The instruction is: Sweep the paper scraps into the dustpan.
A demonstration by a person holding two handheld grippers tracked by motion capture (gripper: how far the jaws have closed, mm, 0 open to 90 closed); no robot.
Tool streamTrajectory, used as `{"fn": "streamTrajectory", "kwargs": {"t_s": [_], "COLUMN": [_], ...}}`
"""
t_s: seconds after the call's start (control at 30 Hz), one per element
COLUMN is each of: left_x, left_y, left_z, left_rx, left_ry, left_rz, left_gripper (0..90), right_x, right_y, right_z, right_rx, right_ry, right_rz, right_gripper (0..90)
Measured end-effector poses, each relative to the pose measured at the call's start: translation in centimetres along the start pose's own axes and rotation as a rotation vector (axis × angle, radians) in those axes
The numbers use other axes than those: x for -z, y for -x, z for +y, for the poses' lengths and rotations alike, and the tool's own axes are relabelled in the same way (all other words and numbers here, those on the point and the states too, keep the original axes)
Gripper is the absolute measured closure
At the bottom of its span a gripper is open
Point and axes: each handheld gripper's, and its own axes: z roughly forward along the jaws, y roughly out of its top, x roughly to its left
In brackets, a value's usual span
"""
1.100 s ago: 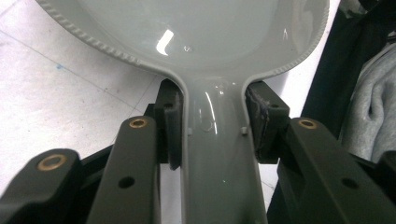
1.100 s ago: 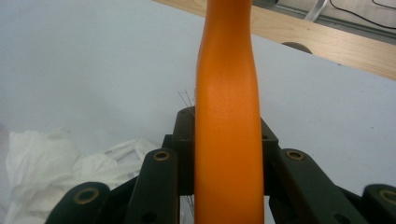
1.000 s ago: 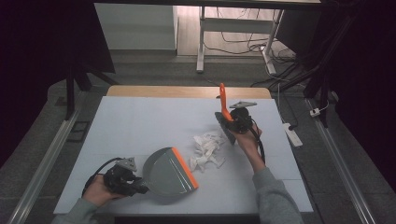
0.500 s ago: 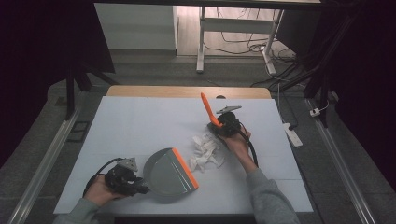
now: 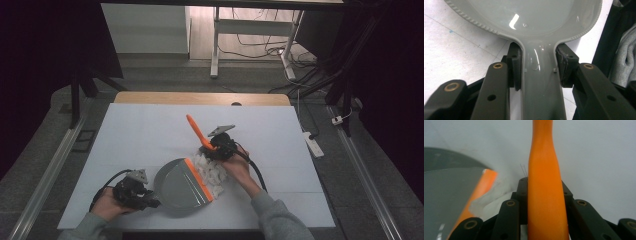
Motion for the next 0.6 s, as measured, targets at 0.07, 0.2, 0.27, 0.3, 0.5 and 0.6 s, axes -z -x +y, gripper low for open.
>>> {"fn": "streamTrajectory", "kwargs": {"t_s": [0.07, 0.2, 0.27, 0.3, 0.5, 0.6], "left_x": [0.0, 0.0, 0.0, 0.0, 0.0, 0.0], "left_y": [0.0, 0.0, 0.0, 0.0, 0.0, 0.1], "left_z": [0.0, 0.0, 0.0, 0.0, 0.0, 0.0], "left_rx": [0.000, 0.000, 0.000, 0.000, 0.002, 0.002], "left_ry": [0.001, 0.001, 0.001, 0.001, 0.001, 0.001], "left_rz": [0.000, 0.001, 0.001, 0.001, 0.000, 0.003], "left_gripper": [61.0, 61.0, 60.9, 60.9, 60.9, 60.9], "right_x": [-0.1, 0.4, 1.1, 1.6, 5.2, 6.4], "right_y": [-1.5, -3.5, -3.8, -3.7, -1.2, 0.2], "right_z": [0.1, 0.6, 0.9, 1.0, 0.8, -0.2], "right_rx": [0.037, 0.063, 0.075, 0.070, 0.014, -0.014], "right_ry": [-0.008, 0.018, 0.049, 0.071, 0.151, 0.150], "right_rz": [0.003, 0.073, 0.081, 0.082, -0.005, -0.056], "right_gripper": [70.9, 70.8, 70.8, 70.8, 70.8, 70.8]}}
